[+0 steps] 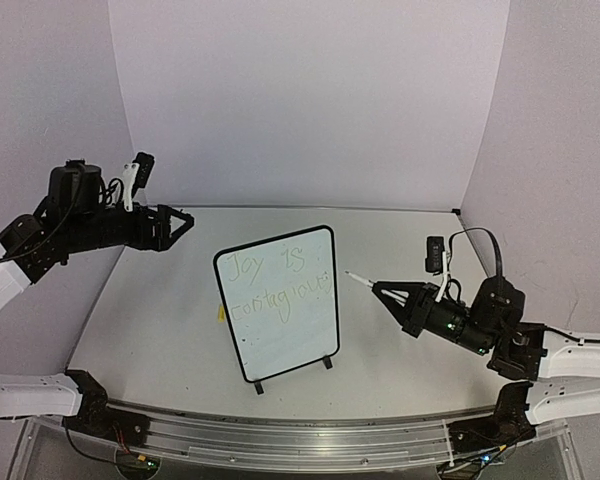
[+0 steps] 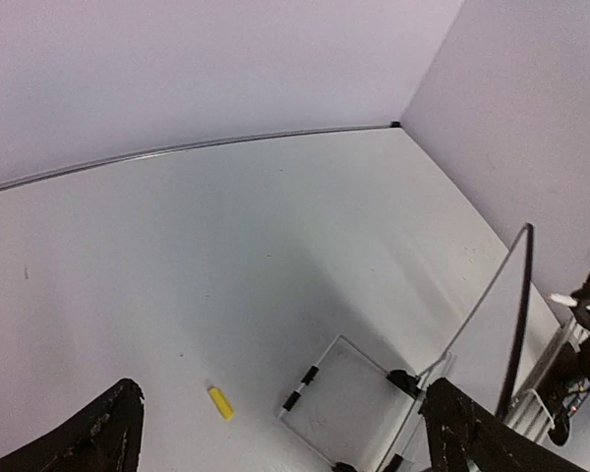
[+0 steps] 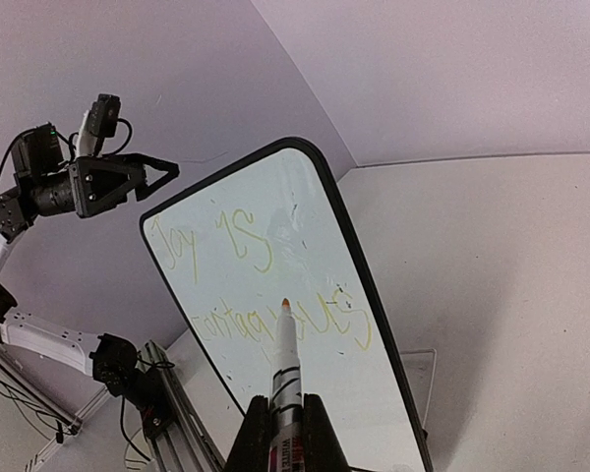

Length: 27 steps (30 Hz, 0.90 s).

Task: Write a sentence on the whiteboard
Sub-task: Write a sentence on the whiteboard, then pick up the pen cap from the center of the board.

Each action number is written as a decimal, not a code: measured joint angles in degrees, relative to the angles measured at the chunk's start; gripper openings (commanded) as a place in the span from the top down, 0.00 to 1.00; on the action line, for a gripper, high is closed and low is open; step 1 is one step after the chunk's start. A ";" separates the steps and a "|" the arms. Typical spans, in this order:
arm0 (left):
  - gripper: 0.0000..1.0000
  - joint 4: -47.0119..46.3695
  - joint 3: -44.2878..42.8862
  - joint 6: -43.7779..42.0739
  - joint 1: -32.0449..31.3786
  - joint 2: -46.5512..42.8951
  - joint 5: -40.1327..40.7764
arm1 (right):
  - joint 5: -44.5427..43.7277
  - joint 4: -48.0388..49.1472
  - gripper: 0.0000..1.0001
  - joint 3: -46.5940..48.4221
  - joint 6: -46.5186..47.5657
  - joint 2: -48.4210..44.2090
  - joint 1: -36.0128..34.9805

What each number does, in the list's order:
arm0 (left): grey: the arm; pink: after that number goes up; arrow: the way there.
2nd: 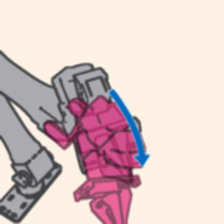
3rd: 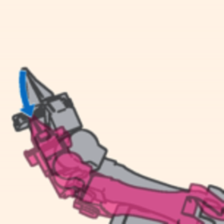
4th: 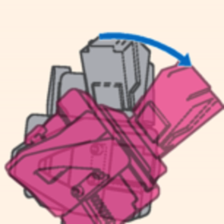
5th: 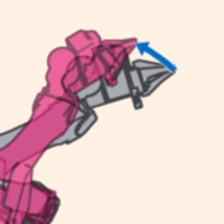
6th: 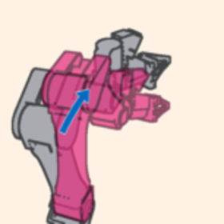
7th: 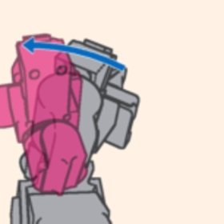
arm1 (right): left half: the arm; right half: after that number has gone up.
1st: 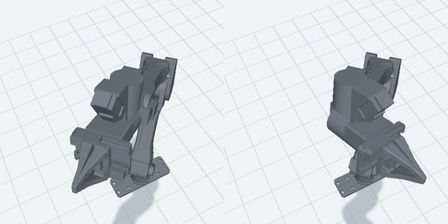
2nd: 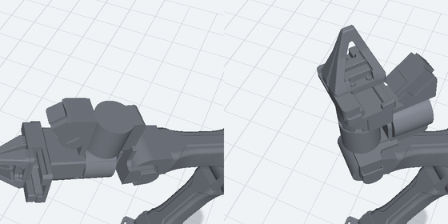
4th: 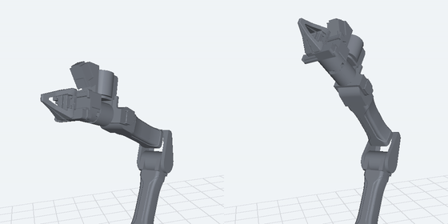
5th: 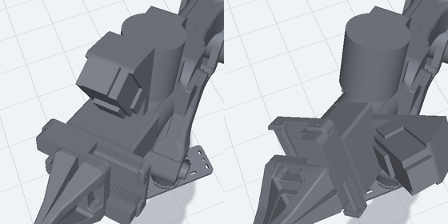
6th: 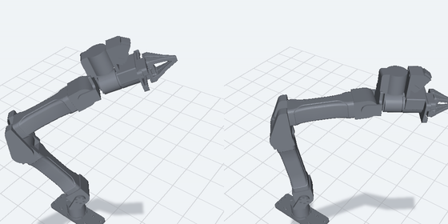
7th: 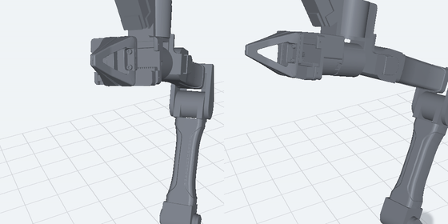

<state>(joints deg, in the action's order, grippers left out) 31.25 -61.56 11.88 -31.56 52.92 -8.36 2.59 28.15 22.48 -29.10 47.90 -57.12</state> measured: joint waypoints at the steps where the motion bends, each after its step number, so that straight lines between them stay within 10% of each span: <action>1: 0.01 0.09 0.14 1.82 0.01 0.15 2.73 | -0.16 -0.34 1.00 0.00 0.21 -0.10 0.00; 8: 0.06 -0.07 5.32 12.16 -0.01 10.02 11.20 | -0.11 -2.99 1.00 0.02 1.69 -0.07 0.00; 27: 0.52 -6.40 8.23 17.74 -0.05 40.53 2.59 | 1.38 -5.61 1.00 -0.11 2.30 -3.98 0.00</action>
<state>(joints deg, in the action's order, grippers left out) 24.84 -53.33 29.62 -31.62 93.45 -5.77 3.97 22.54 22.37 -26.79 43.93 -57.12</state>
